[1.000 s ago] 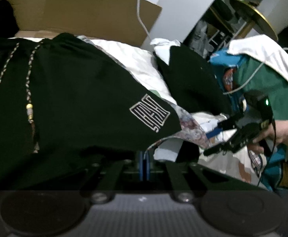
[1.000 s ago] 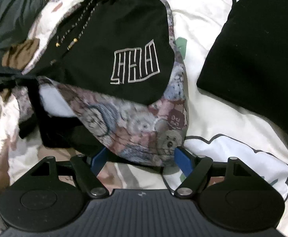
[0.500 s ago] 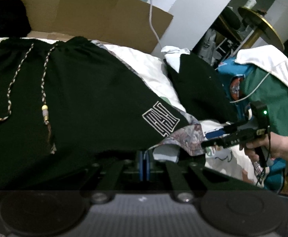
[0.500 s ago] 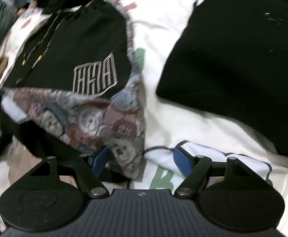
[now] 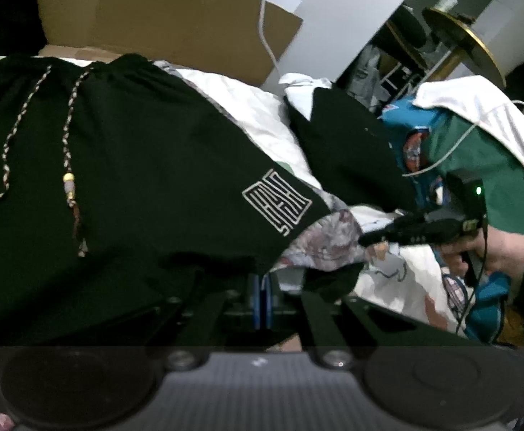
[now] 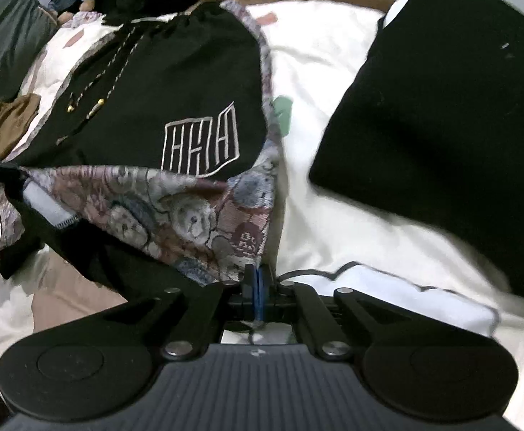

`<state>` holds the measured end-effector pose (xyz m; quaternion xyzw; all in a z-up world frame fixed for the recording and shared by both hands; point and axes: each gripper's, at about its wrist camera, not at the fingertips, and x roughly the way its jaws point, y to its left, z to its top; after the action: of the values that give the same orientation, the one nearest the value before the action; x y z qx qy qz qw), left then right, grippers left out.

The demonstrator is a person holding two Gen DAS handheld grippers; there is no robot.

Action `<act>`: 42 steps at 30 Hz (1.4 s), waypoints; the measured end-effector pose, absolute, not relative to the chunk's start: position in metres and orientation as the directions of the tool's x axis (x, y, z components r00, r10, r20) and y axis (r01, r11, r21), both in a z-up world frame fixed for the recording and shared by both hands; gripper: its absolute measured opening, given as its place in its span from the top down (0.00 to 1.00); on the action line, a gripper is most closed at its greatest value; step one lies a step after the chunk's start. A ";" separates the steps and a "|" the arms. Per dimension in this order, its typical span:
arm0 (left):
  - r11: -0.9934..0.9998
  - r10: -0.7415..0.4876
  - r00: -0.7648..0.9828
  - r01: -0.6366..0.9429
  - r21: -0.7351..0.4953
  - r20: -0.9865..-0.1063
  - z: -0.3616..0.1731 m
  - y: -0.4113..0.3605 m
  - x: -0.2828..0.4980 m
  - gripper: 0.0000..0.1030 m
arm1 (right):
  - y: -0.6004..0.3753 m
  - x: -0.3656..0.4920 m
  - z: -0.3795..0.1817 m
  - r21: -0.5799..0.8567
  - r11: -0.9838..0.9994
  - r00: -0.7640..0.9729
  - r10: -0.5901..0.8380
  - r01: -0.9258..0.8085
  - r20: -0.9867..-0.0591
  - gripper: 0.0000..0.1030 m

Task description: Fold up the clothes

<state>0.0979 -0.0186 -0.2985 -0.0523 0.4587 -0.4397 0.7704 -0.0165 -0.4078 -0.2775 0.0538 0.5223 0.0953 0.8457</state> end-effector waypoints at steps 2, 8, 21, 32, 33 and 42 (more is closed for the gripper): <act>0.591 -0.736 0.180 0.642 -0.489 -0.653 -0.296 -0.021 0.094 0.97 | -0.415 -0.020 -0.268 0.182 0.979 0.455 0.204 -0.092 -0.867 1.00; 0.523 -0.775 0.124 0.676 -0.519 -0.619 -0.286 -0.023 0.082 0.97 | -0.414 -0.024 -0.246 0.113 0.981 0.431 0.170 -0.157 -0.886 1.00; 0.432 -0.693 -0.073 0.754 -0.494 -0.718 -0.326 -0.057 0.039 0.96 | -0.444 -0.015 -0.242 -0.008 0.999 0.410 0.007 -0.035 -0.912 0.99; 0.450 -0.672 -0.073 0.751 -0.484 -0.737 -0.334 -0.056 0.039 0.96 | -0.466 -0.027 -0.268 0.222 0.974 0.356 0.190 0.051 -0.915 0.48; 0.445 -0.671 -0.064 0.762 -0.470 -0.739 -0.331 -0.057 0.038 0.96 | -0.469 -0.024 -0.271 0.260 0.963 0.370 0.215 0.077 -0.904 0.48; 0.479 -0.630 -0.015 0.779 -0.404 -0.776 -0.329 -0.034 0.042 0.97 | -0.469 -0.001 -0.293 0.345 0.930 0.380 0.277 0.124 -0.882 0.48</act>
<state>0.0423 -0.0345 -0.3291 0.0742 0.5024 -0.5051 0.6979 -0.0010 -0.4692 -0.2928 0.1809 0.5547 0.0470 0.8108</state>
